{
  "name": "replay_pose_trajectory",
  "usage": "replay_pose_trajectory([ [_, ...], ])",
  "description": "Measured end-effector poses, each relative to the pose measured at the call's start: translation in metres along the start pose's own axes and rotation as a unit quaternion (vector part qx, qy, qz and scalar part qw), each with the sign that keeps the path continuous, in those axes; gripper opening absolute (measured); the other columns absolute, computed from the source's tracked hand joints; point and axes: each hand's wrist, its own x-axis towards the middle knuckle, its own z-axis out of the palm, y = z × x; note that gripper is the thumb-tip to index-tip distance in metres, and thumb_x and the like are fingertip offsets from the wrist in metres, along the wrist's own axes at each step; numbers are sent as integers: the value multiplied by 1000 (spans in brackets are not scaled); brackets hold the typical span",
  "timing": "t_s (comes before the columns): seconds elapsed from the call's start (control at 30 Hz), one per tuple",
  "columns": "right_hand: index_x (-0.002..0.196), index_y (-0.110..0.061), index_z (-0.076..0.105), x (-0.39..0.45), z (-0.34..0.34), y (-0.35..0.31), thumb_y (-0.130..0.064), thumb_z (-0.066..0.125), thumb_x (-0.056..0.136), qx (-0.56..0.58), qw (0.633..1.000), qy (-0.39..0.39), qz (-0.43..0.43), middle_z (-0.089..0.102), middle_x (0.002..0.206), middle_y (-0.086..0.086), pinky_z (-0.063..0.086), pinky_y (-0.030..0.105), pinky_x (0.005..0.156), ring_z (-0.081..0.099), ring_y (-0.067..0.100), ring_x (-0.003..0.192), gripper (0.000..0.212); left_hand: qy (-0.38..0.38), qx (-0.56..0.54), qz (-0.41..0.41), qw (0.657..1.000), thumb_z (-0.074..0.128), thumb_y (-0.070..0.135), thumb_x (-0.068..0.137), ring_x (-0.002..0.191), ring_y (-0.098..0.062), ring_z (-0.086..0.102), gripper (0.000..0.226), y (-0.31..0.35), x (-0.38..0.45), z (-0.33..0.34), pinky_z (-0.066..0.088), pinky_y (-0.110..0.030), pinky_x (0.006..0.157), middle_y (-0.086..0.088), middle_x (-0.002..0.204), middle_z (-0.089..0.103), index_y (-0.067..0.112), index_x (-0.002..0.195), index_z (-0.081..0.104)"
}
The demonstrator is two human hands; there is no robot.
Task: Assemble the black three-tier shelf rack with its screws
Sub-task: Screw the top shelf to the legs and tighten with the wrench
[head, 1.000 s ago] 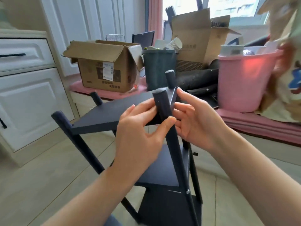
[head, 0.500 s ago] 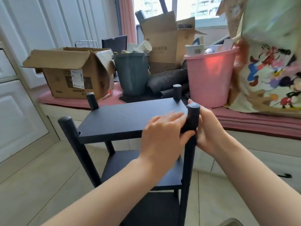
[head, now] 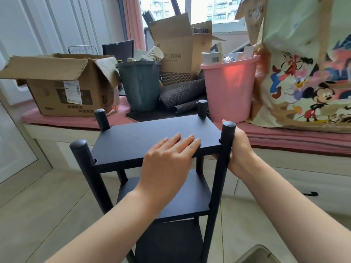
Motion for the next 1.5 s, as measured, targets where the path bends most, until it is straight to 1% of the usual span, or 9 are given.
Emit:
replay_pose_trajectory([
  [0.23,89,-3,69,-10,-1,-1,-56,24,103,-201,954,193,-111,72,83,4,46,35,74,63,25,78,71,-13,26,-40,999,96,9,65,97,-30,76,48,11,8,13,62,-40,80,1,111,77,19,109,81],
  [0.57,137,-14,44,-20,1,23,-48,44,100,-424,889,131,-113,56,130,10,34,33,90,49,31,124,50,-111,-75,-133,982,61,13,96,125,-22,62,23,19,35,15,47,-31,92,7,113,74,25,110,74],
  [0.7,139,-12,40,-20,0,23,-46,44,101,-469,866,136,-110,57,128,13,35,34,87,51,34,119,51,-40,-77,-129,988,92,12,57,72,-19,74,27,-2,35,-26,59,-28,73,7,72,76,28,77,82],
  [0.8,144,0,34,-21,3,23,-57,36,99,-545,821,150,-74,61,108,14,42,38,82,55,34,100,72,-13,-44,-142,989,85,5,68,78,-29,72,22,-34,30,-46,58,-38,85,-4,77,76,17,85,82],
  [0.93,78,-5,58,-27,8,15,-70,27,93,-588,794,148,-29,64,82,15,46,37,65,62,33,76,74,32,-93,-261,960,68,15,90,102,-26,68,27,-63,27,-73,51,-36,91,-2,107,77,21,114,77],
  [1.1,79,-16,54,-25,5,-1,-70,31,91,-562,809,168,-26,62,89,9,55,50,86,66,35,85,60,53,-248,-422,870,68,13,89,100,-5,68,35,-104,17,-87,49,-14,78,11,111,73,24,122,74],
  [1.2,90,-15,55,-19,1,-4,-70,30,92,-538,823,179,-29,63,100,8,53,49,89,65,34,92,60,12,-388,-555,736,66,7,91,76,1,70,34,-118,8,-79,56,-15,77,10,94,70,17,123,69],
  [1.3,123,-14,51,-13,3,-1,-71,34,91,-492,853,171,-21,60,117,12,49,46,92,60,33,105,67,-8,-498,-640,585,65,6,89,87,-29,67,9,-127,1,-73,57,-47,93,-2,84,64,14,92,66],
  [1.5,139,-20,39,-11,4,5,-72,52,85,-432,889,152,0,50,135,9,44,54,101,51,33,122,76,-65,-535,-642,545,57,10,94,46,-16,65,13,-136,-15,-68,51,-24,43,-2,60,69,11,82,62],
])
